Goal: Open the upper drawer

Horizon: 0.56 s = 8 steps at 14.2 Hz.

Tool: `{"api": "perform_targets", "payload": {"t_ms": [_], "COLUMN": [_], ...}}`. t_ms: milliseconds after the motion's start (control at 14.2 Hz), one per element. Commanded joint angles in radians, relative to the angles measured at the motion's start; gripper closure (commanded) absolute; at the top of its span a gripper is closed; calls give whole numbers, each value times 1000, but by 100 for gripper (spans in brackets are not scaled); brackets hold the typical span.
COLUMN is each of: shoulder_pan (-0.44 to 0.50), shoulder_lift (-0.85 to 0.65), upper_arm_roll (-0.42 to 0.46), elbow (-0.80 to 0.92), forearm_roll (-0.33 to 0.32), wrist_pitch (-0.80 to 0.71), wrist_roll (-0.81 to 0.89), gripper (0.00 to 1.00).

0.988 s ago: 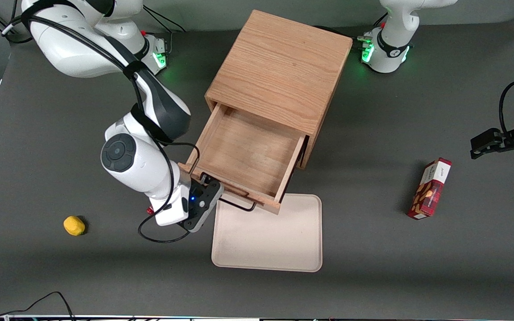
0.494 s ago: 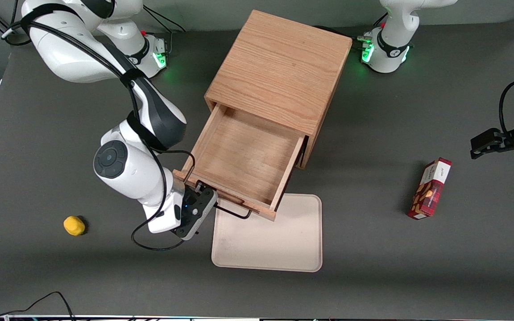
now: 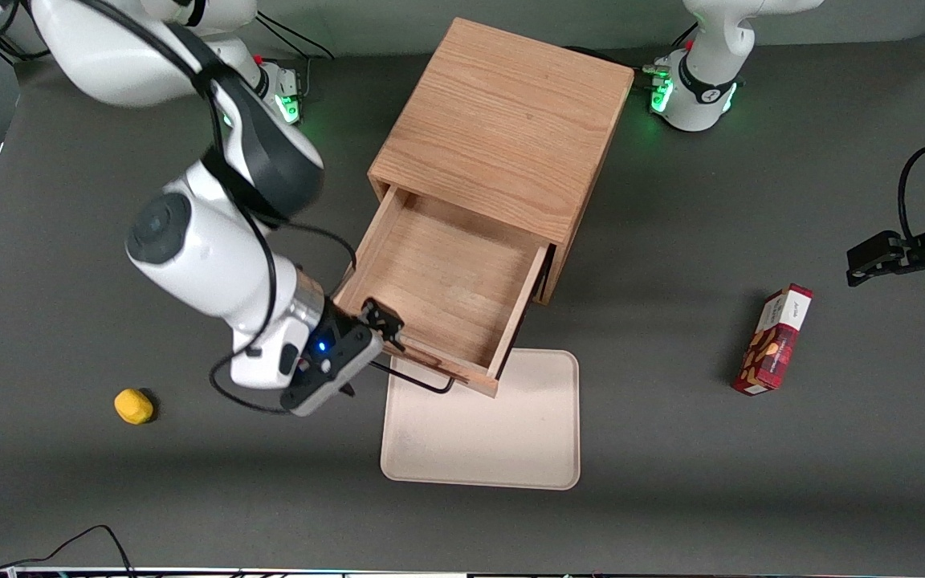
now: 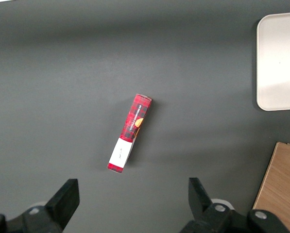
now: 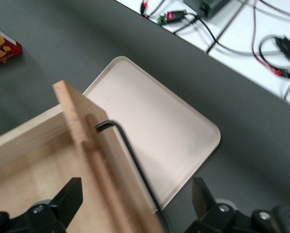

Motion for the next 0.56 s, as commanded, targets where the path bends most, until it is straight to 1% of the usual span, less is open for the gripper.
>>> {"api": "perform_targets", "payload": {"t_ms": [0, 141, 212, 282, 353, 494], "shoulder_pan": [-30, -107, -110, -95, -73, -75], "shoulder_lift": [-221, -363, -440, -524, -591, -694], "upper_arm_roll": [-25, -29, -69, -138, -185, -255], "elbow": [-115, -249, -318, -394, -460, -550], "forearm_roll": [3, 2, 0, -3, -9, -4], "wrist_pitch": [-147, -178, -180, -172, -167, -164], "wrist_roll": [148, 156, 159, 160, 162, 179], "gripper": [0, 0, 0, 0, 0, 0]}}
